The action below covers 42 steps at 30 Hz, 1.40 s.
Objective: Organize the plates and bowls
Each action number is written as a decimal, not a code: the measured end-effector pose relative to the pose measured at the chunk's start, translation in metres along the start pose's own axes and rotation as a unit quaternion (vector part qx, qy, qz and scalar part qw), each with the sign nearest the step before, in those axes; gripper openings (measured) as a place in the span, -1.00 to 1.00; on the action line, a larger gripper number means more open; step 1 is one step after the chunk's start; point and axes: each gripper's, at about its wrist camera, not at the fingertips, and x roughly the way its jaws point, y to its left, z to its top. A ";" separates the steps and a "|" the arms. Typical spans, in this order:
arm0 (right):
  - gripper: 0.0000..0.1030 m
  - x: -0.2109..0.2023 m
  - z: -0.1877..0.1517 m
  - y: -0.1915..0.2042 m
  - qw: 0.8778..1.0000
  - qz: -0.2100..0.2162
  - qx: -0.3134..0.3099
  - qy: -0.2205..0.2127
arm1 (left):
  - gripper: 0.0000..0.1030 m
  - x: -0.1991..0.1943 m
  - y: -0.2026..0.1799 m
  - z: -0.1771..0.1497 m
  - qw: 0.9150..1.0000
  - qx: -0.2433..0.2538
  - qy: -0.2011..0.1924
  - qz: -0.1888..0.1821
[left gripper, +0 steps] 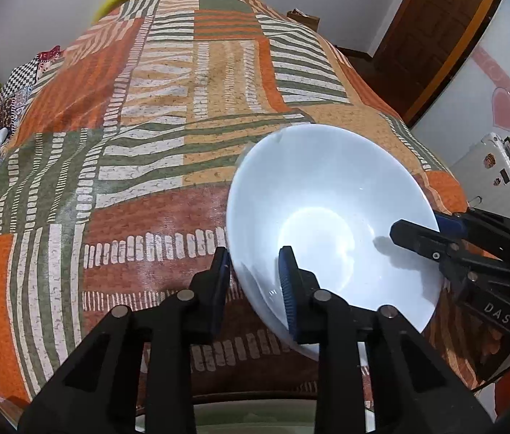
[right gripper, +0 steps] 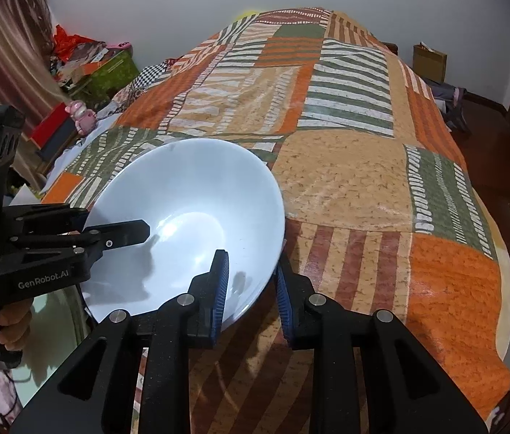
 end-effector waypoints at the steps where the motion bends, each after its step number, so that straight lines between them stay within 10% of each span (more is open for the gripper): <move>1: -0.56 0.002 0.000 0.001 1.000 0.002 -0.002 0.002 | -0.53 0.001 -0.001 0.000 1.000 0.002 -0.001 -0.001; 42: -0.55 -0.087 -0.005 0.112 0.994 0.019 -0.052 -0.099 | -0.64 -0.164 0.011 -0.063 0.993 -0.019 -0.118 0.023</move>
